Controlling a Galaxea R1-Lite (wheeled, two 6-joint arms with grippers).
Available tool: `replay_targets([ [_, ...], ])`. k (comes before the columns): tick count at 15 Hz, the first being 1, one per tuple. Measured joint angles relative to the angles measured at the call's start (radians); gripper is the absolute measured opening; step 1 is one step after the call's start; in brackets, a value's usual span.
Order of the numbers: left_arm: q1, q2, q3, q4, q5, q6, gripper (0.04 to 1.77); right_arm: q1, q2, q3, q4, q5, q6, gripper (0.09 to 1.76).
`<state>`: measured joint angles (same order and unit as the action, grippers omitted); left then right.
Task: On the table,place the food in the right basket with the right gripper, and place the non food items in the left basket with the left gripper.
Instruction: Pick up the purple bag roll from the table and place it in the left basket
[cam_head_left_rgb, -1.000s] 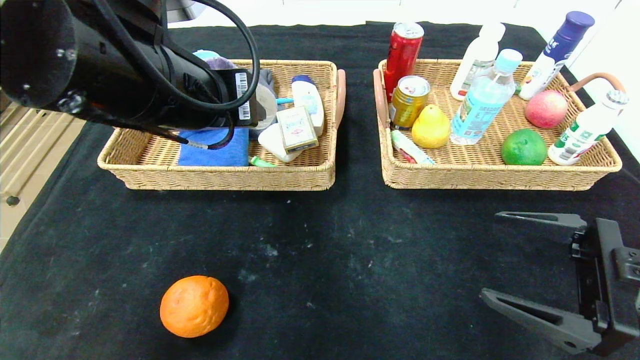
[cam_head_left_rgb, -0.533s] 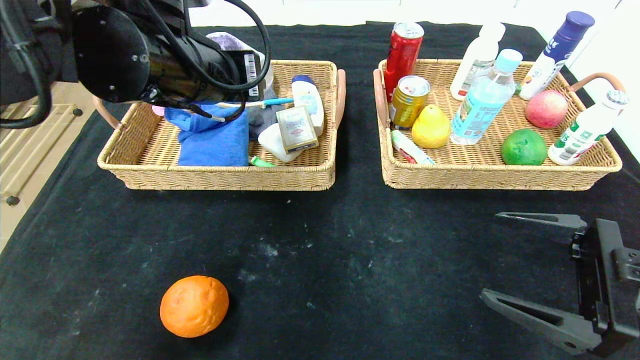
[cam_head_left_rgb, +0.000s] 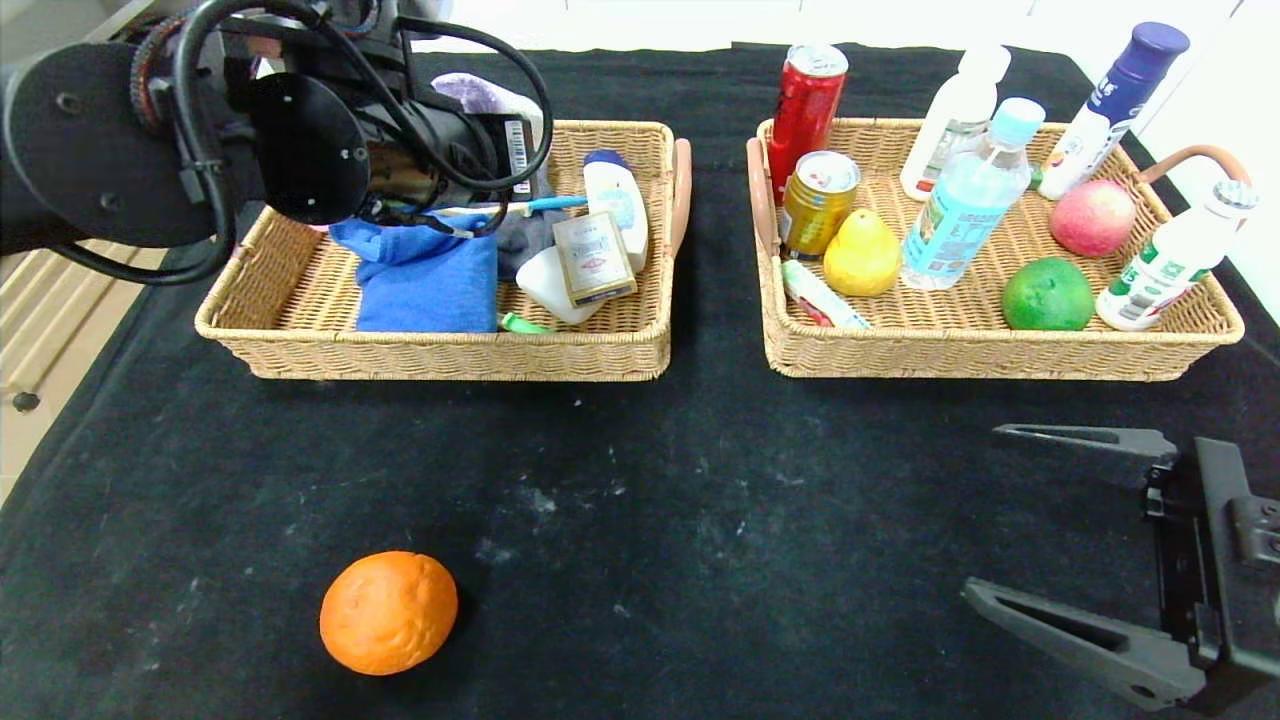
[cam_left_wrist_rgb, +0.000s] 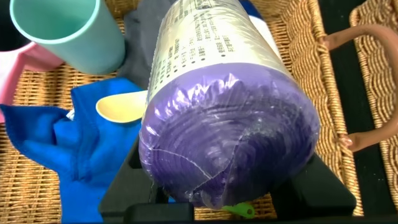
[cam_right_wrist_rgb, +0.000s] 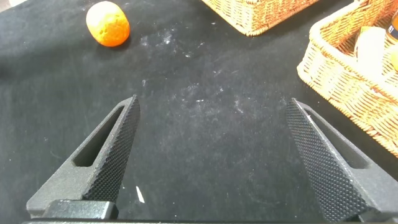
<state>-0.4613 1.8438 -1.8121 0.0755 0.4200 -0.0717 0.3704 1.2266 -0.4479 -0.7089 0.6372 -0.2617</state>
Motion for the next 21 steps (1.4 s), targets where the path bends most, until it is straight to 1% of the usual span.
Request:
replay_targets([
  [2,0.003,0.004,0.003,0.0,-0.001,0.0,0.9,0.0,-0.001,0.0,0.0,0.0,0.0,1.71],
  [3,0.003,0.005,0.004,0.0,-0.001,0.0,0.94,0.0,-0.001,0.0,0.0,0.0,0.0,1.71],
  [7,0.004,0.005,0.005,-0.001,-0.002,-0.003,1.25,0.0,-0.001,-0.001,0.0,-0.002,0.0,1.71],
  [11,0.004,0.006,0.004,0.002,0.004,-0.006,1.43,0.0,0.003,-0.001,0.0,-0.002,0.0,1.71],
  [17,0.0,-0.009,0.025,0.007,0.009,-0.009,1.58,0.0,0.005,0.0,0.001,-0.001,0.0,1.71],
  [21,-0.009,-0.043,0.078,0.015,0.01,-0.009,1.63,0.0,0.004,0.0,0.002,0.0,0.0,1.71],
])
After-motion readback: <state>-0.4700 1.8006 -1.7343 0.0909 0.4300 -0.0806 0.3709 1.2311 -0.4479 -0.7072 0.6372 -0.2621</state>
